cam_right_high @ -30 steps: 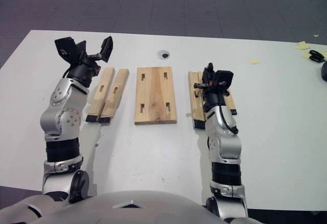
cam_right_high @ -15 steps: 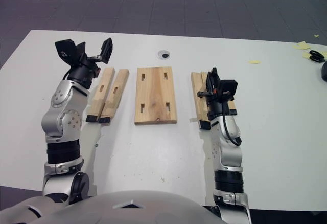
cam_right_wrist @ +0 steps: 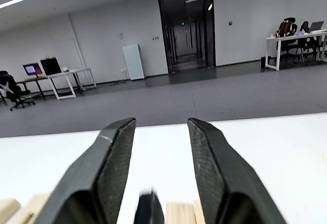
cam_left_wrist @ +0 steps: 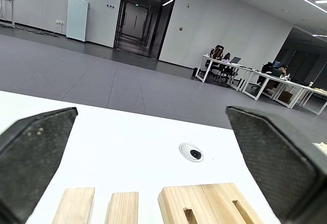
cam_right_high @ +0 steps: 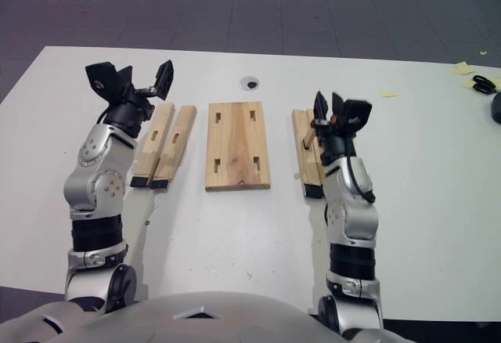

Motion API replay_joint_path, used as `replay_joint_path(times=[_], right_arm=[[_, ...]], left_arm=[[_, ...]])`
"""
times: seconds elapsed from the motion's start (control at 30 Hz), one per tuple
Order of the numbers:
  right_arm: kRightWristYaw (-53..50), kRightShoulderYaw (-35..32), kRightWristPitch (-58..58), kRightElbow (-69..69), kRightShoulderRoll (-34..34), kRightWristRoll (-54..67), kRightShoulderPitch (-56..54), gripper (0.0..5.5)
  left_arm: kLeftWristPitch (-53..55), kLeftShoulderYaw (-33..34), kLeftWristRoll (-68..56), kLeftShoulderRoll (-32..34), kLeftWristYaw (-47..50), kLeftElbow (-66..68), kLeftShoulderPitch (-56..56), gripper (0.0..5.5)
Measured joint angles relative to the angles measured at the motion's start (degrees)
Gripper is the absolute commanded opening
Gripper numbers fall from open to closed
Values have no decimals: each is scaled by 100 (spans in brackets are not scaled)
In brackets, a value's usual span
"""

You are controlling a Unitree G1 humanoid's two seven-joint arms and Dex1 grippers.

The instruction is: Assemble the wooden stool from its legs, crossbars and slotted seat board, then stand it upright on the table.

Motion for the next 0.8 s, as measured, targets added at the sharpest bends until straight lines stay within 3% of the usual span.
replay_joint_path(times=[0.37, 0.63, 0.8], right_arm=[[-25, -90, 816, 52, -337, 239, -1711, 408], [352, 252, 1122, 509, -497, 70, -1744, 535], [812, 700, 1249, 1303, -710, -355, -910, 540]], left_arm=[[-24, -47, 8, -69, -70, 105, 25, 540], [-55, -78, 68, -111, -98, 207, 20, 540], [-59, -79, 117, -131, -98, 208, 18, 540]])
